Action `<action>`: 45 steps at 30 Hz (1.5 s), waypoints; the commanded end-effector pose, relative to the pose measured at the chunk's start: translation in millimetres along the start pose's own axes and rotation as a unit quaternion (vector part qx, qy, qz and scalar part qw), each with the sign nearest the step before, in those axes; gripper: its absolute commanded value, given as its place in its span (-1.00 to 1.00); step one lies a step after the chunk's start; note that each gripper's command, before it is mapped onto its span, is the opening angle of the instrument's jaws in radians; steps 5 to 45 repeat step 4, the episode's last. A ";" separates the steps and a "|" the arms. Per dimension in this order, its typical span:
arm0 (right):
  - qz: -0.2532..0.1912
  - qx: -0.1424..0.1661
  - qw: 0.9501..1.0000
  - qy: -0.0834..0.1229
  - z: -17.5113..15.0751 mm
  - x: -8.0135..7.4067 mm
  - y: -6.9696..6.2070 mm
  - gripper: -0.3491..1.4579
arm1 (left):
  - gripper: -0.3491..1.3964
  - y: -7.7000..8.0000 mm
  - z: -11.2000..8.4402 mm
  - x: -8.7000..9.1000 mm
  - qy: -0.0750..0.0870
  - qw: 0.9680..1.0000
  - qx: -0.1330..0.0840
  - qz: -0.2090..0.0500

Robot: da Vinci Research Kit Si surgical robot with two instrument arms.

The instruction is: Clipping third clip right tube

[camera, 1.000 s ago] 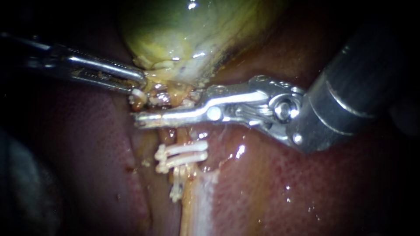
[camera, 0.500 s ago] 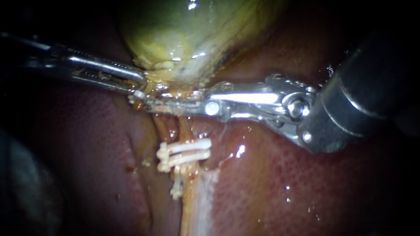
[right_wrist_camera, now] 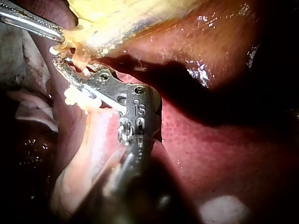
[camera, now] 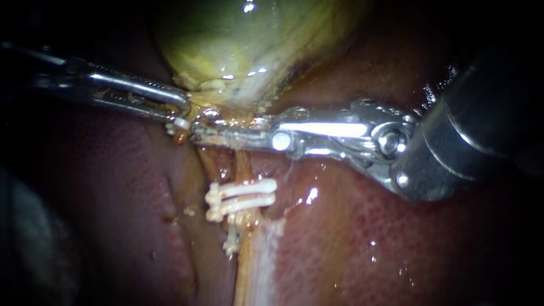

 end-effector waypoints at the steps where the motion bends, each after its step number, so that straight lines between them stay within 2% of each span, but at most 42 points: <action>1: 0.001 0.000 1.000 0.000 0.1 0.0 0.0 -1.00 | -1.00 0.0 0.0 0.0 0.000 1.000 0.000 0.000; 3: 0.000 0.000 1.000 0.000 0.1 -0.1 0.1 -1.00 | -1.00 0.0 0.0 0.0 0.000 1.000 0.000 0.000; 4: 0.000 -0.001 1.000 0.001 0.3 -0.2 0.2 -0.91 | -1.00 0.0 0.0 0.0 0.000 1.000 0.000 0.000; 45: 0.000 -0.001 1.000 0.001 0.3 -0.2 0.2 -0.91 | -1.00 0.0 0.0 0.0 0.000 1.000 0.000 0.000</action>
